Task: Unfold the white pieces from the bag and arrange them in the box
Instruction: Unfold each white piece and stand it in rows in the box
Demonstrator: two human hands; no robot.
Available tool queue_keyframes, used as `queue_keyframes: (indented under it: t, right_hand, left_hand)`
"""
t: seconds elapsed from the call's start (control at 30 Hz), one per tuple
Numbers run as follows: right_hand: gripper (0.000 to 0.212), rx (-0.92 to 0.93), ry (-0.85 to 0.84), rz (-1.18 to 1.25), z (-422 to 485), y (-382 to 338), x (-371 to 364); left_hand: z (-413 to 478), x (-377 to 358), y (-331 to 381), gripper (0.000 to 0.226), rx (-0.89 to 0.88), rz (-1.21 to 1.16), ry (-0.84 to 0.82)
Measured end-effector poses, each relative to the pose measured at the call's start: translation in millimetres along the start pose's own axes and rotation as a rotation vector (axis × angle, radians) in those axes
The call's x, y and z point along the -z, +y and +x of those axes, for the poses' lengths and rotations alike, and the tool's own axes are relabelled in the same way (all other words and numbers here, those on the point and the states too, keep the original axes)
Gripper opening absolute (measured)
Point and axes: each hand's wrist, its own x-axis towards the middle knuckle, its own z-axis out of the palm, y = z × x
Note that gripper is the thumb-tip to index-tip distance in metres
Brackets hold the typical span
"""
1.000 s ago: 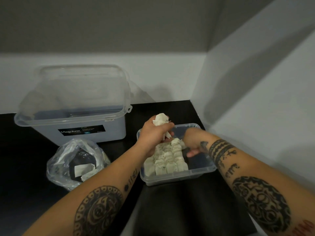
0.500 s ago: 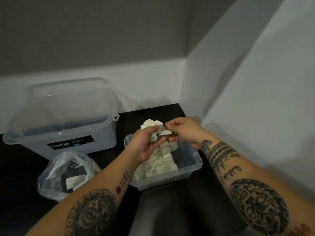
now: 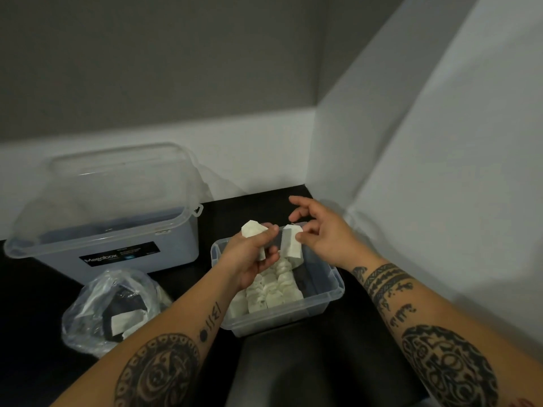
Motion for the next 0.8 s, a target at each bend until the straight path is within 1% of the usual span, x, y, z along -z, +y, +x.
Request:
queue_keyframes:
  t: [0.1,0.17,0.23,0.33,0.43,0.53,0.6,0.73,0.8]
  right_hand:
    - [0.078,0.029,-0.06,-0.094,-0.4,3.1,2.5]
    - [0.08,0.03,-0.081,-0.146,0.5,5.0,4.0]
    - [0.08,0.02,-0.089,-0.184,1.2,7.2,6.4]
    - [0.081,-0.017,-0.096,-0.181,2.3,10.9,9.2]
    - [0.073,-0.027,-0.046,-0.164,1.1,15.9,11.0]
    - [0.054,-0.046,0.122,-0.192,1.4,23.7,11.0]
    - [0.046,-0.11,0.192,-0.189,4.0,30.5,8.6]
    - [0.053,-0.236,0.134,-0.199,5.0,42.1,-1.4]
    - [0.049,-0.253,0.14,-0.189,3.7,45.6,-5.5]
  left_hand:
    - [1.9,-2.7,0.3,0.016,0.004,0.204,-0.058]
    - [4.1,-4.2,-0.2,0.016,-0.029,0.328,-0.065]
    - [6.7,-6.3,-1.4,0.018,-0.057,0.404,-0.079]
    - [10.7,-11.1,-5.9,0.015,-0.131,0.502,-0.066]
    - [17.1,-17.5,-12.6,0.009,-0.188,0.583,0.009]
    - [28.6,-20.3,-22.6,0.015,-0.163,0.706,0.106]
    - [37.0,-22.4,-28.6,0.016,-0.131,0.803,0.157]
    - [51.9,-27.0,-36.0,0.016,-0.123,0.957,0.192]
    - [56.5,-28.6,-38.8,0.016,-0.102,1.034,0.19]
